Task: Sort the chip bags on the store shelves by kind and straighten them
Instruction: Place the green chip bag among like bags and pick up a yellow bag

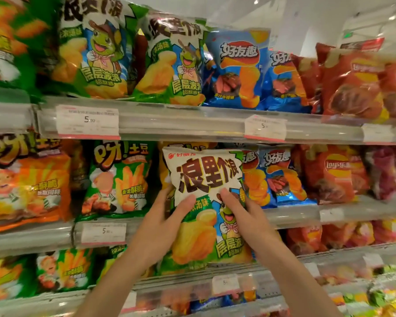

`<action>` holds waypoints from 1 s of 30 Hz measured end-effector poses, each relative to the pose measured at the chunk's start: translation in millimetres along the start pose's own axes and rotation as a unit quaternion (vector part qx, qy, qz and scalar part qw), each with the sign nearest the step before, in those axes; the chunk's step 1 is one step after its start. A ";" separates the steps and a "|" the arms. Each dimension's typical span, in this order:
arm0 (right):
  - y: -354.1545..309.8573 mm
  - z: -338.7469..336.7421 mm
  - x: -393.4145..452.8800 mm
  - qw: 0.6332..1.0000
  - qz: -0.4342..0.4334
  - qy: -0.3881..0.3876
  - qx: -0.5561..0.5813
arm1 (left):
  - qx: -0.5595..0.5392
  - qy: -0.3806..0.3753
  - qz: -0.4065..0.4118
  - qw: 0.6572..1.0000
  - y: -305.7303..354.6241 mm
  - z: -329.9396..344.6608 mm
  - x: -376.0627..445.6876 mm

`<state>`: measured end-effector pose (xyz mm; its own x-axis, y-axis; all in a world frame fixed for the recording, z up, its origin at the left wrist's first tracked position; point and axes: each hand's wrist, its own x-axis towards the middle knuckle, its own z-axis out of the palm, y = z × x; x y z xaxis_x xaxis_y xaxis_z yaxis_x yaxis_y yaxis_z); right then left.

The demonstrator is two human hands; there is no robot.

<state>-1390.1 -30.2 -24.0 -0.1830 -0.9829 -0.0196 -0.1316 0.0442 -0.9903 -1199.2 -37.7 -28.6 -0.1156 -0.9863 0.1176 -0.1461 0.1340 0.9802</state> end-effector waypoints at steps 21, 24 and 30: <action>5.9 -79.6 54.3 0.998 -0.030 -0.054 0.028 | 0.281 0.213 0.085 0.932 -16.4 35.6 41.5; 9.2 -88.7 58.7 0.999 -0.023 -0.025 0.036 | 0.269 0.176 0.043 0.946 -19.9 35.1 57.2; 17.2 -100.7 65.2 0.999 -0.013 0.002 0.035 | 0.250 0.140 0.035 0.957 -30.3 25.8 73.6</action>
<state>-1502.5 -75.5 -28.4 -0.1840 -0.9829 0.0072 -0.0689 0.0056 -0.9976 -1228.6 -111.9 -53.7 0.1153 -0.9511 0.2865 -0.6083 0.1604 0.7773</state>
